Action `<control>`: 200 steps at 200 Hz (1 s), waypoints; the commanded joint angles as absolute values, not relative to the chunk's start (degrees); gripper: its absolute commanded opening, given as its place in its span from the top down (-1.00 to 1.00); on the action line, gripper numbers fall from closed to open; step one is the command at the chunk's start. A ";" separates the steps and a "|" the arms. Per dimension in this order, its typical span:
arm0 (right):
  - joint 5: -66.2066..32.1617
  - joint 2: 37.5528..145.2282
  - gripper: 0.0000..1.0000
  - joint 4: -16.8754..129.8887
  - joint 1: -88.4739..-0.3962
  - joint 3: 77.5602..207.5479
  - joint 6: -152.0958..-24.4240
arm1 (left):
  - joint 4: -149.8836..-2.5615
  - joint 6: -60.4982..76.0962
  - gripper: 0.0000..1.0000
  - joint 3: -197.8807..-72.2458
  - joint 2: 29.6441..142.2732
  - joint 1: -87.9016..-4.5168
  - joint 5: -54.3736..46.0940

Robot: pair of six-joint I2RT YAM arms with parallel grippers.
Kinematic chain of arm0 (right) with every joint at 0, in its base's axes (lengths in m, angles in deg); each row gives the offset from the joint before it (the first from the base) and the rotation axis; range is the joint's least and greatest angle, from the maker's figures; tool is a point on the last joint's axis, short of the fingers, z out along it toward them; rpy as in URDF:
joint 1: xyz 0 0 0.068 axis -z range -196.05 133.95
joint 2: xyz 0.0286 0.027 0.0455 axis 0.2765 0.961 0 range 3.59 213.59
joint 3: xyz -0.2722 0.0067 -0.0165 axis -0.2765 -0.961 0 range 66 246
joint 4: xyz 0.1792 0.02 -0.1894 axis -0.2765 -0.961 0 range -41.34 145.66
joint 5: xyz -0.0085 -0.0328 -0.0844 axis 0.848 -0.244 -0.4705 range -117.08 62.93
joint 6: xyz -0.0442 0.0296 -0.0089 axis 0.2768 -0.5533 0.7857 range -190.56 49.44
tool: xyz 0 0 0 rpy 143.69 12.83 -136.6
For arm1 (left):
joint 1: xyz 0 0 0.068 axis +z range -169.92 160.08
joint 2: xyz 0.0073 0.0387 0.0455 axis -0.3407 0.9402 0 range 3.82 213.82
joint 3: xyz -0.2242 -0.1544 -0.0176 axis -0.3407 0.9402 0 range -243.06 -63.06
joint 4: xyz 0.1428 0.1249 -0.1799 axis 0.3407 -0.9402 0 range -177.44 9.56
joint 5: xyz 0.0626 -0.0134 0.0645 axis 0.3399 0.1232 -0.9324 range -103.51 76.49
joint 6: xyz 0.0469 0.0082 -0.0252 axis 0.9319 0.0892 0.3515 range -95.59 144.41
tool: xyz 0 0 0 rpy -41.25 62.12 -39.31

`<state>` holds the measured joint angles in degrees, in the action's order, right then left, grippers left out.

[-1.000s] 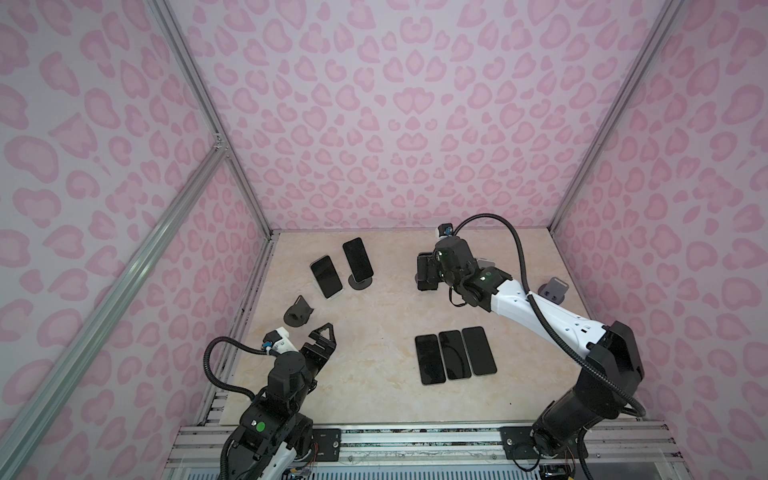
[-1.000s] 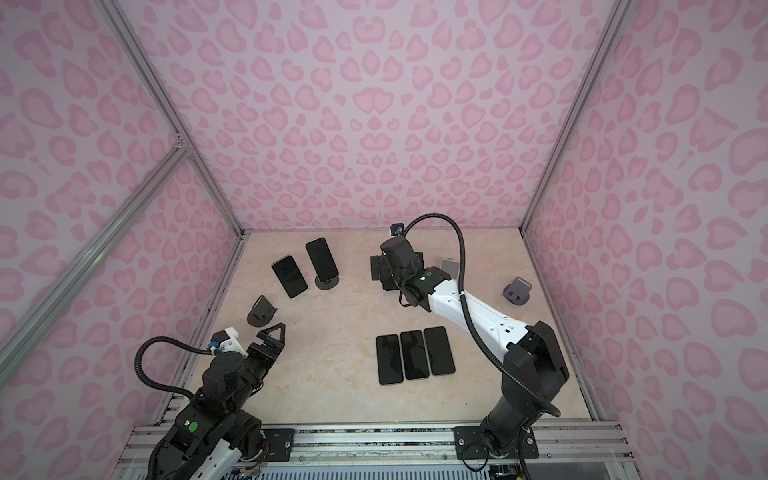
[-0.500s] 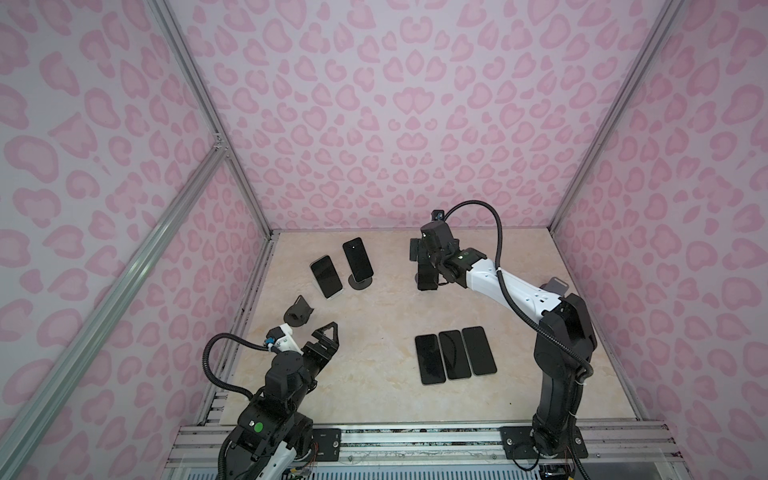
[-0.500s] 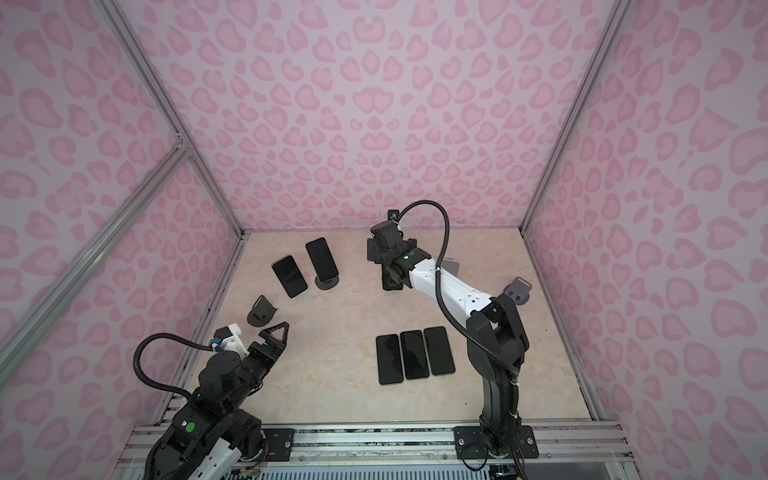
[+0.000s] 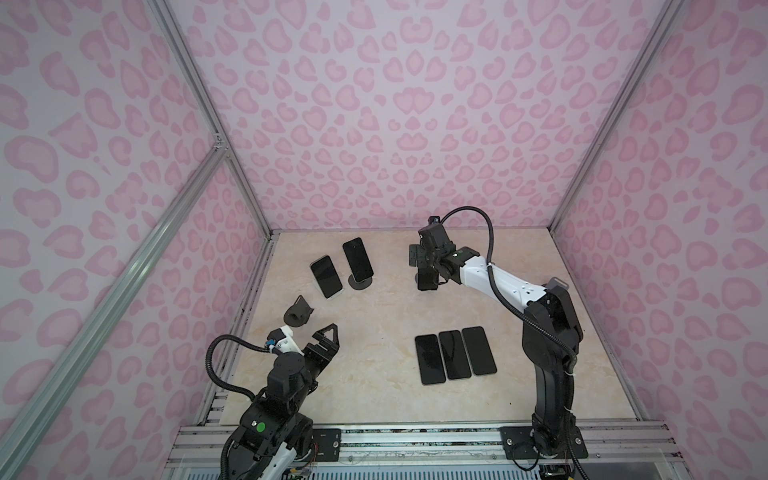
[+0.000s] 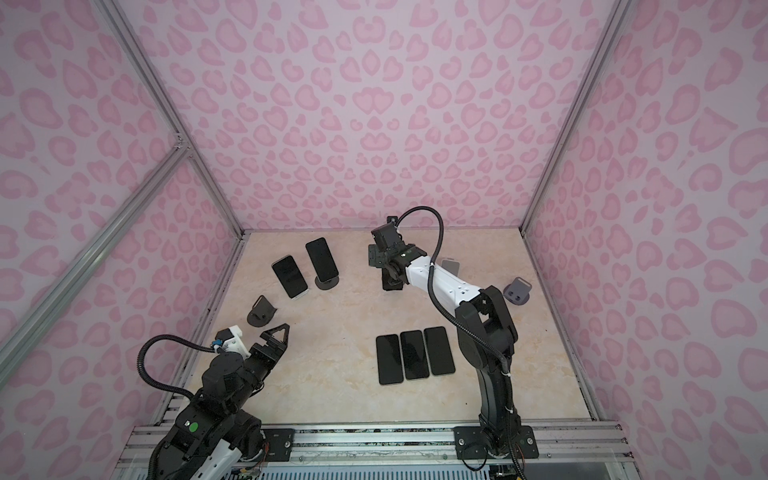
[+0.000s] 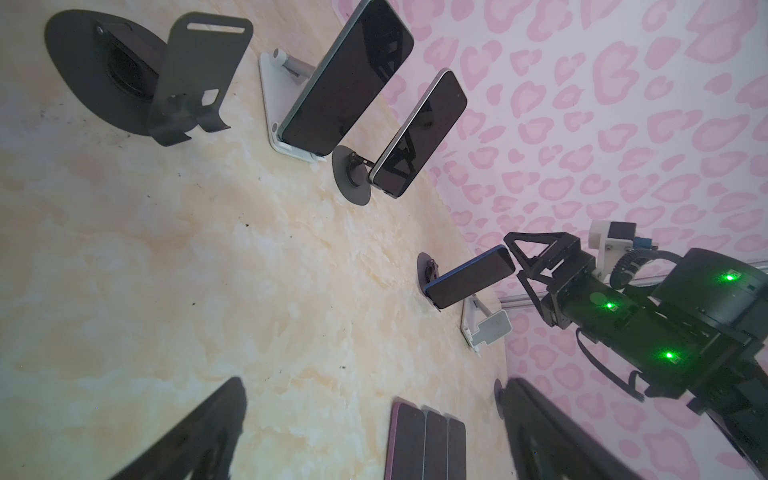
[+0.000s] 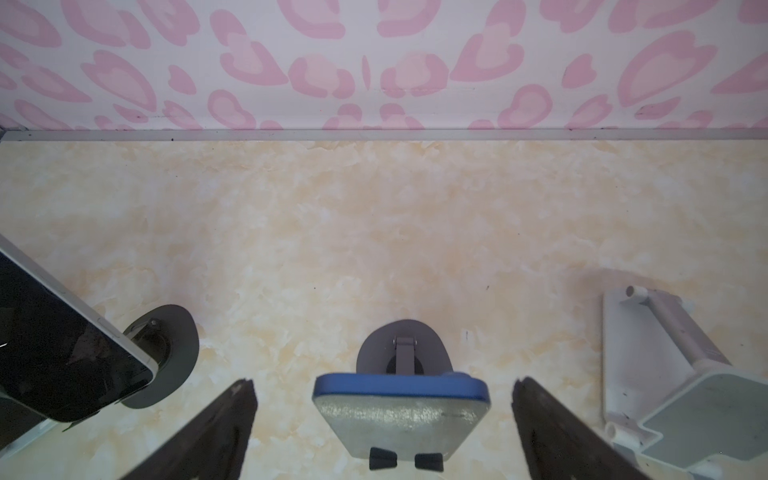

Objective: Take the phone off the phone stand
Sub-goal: 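Lower the right gripper around the blue-edged phone and close, then lift the blue-edged phone up off the dark stand with the right gripper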

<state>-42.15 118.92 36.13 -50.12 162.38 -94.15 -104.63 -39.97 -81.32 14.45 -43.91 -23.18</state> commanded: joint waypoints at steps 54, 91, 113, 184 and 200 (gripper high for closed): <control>-44.11 121.01 -0.97 37.10 -49.81 161.90 -96.18 | -102.24 -39.18 -0.98 -81.44 14.63 -43.90 -24.45; -45.18 121.28 -0.96 37.61 -49.72 161.05 -97.19 | -101.76 -39.47 -0.97 -81.25 14.86 -43.84 -24.53; -45.24 121.52 -0.93 38.48 -49.59 160.48 -97.58 | -101.75 -39.40 -0.97 -81.39 15.32 -43.84 -24.42; -43.73 123.43 -0.79 40.47 -49.27 159.62 -98.05 | -100.84 -39.36 -0.98 -80.30 15.68 -43.83 -25.01; -43.10 123.82 -0.75 40.95 -49.26 159.53 -98.14 | -100.84 -39.07 -0.98 -80.44 15.66 -43.85 -25.28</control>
<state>-43.52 122.92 39.17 -49.29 160.02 -97.26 -102.86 -39.76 -80.47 15.52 -43.91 -24.08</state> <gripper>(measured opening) 0.888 0.991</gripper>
